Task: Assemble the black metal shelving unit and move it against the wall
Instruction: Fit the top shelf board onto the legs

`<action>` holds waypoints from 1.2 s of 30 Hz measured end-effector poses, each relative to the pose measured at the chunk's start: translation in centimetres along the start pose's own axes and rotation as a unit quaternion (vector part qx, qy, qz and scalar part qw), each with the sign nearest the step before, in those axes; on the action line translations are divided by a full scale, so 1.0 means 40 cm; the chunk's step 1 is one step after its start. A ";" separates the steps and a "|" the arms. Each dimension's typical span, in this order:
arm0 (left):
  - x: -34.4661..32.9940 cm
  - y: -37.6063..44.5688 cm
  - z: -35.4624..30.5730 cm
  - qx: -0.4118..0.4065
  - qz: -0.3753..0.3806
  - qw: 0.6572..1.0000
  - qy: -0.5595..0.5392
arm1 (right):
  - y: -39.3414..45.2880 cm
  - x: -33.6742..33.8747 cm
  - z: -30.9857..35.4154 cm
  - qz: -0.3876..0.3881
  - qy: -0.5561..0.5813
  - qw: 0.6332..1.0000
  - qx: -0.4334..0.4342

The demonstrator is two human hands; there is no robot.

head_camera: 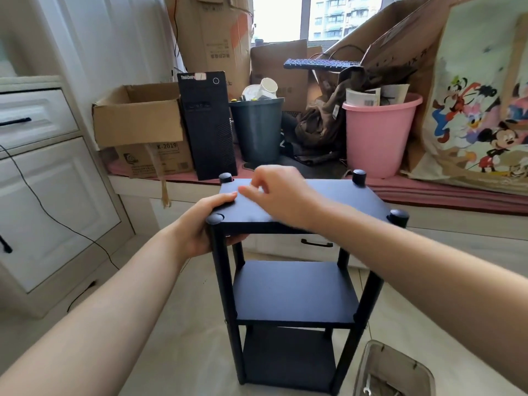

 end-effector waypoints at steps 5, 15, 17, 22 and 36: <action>-0.019 0.002 -0.008 -0.010 0.043 0.999 0.004 | -0.065 -0.094 0.062 0.026 -0.107 0.982 0.156; -0.016 0.017 0.002 -0.008 0.064 0.997 -0.038 | -0.089 -0.121 0.067 -0.011 -0.310 0.926 0.214; -0.021 0.010 0.000 -0.012 0.063 0.997 -0.035 | -0.088 -0.120 0.067 -0.017 -0.315 0.922 0.225; -0.034 -0.011 0.003 -0.019 0.054 0.998 -0.023 | -0.094 -0.116 0.064 -0.012 -0.318 0.919 0.232; 0.005 -0.097 0.083 -0.188 0.092 0.977 0.043 | -0.086 -0.121 0.054 -0.009 -0.327 0.918 0.224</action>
Point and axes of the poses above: each hand's wrist, its own y-axis towards the middle knuckle, its own x-axis out of the back of the hand, z = x × y, the point moved 5 cm from there along y, towards the middle knuckle, and after that the axes turned 12 degrees about -y, right-handed, at the moved point
